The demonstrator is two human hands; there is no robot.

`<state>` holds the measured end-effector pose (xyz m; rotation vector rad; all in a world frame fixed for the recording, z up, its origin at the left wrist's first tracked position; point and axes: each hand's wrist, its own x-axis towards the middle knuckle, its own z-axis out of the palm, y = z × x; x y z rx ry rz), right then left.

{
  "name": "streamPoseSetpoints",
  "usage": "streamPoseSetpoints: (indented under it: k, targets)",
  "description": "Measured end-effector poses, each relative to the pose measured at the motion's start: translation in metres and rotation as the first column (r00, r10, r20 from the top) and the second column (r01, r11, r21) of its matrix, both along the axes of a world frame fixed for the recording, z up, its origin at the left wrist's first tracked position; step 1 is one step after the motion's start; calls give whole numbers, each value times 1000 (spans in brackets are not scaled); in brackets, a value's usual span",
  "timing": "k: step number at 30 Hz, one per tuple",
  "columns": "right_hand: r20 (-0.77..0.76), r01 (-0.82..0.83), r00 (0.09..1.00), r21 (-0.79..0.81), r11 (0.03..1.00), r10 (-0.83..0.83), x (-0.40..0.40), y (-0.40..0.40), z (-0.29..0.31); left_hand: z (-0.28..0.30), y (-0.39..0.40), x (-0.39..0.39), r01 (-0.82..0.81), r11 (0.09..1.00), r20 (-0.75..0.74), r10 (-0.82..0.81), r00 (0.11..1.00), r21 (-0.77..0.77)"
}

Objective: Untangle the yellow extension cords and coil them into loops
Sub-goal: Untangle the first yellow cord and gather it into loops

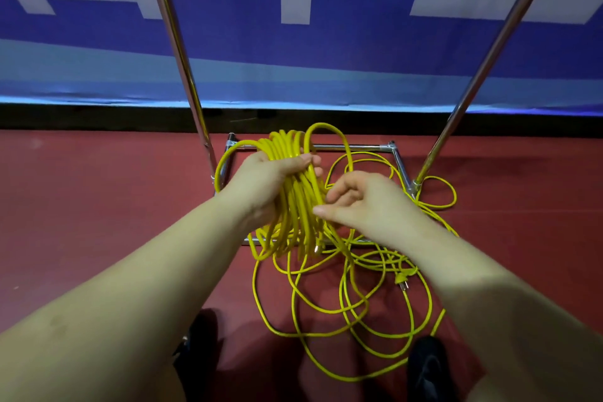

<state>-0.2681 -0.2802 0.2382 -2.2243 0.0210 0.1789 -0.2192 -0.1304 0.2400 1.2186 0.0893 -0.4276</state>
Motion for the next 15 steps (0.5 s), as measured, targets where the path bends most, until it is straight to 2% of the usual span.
streamPoseSetpoints:
  k: [4,6,8,10,12,14,15]
  targets:
    - [83,-88,993,0,996,88,6,5,-10,0,1,2,-51,999,-30,50,998,-14]
    - [-24,-204,979,-36,978,204,5,4,-9,1,4,6,-115,991,-63,111,992,-62]
    - [-223,-362,920,-167,917,322,0,2,-12,4,11,13,-172,979,-99,162,982,-108]
    - [-373,-485,859,-370,792,351,-5,-1,-16,7,22,22,-240,959,-131,221,966,-150]
    - [-418,-510,849,-486,710,323,-5,-8,-20,9,33,32,-296,937,-135,274,952,-186]
    - [-366,-453,883,-496,741,295,-3,-16,-20,7,42,38,-317,927,-117,298,947,-199]
    - [-319,-388,910,-437,811,264,0,-20,-20,5,45,39,-324,927,-107,308,945,-187]
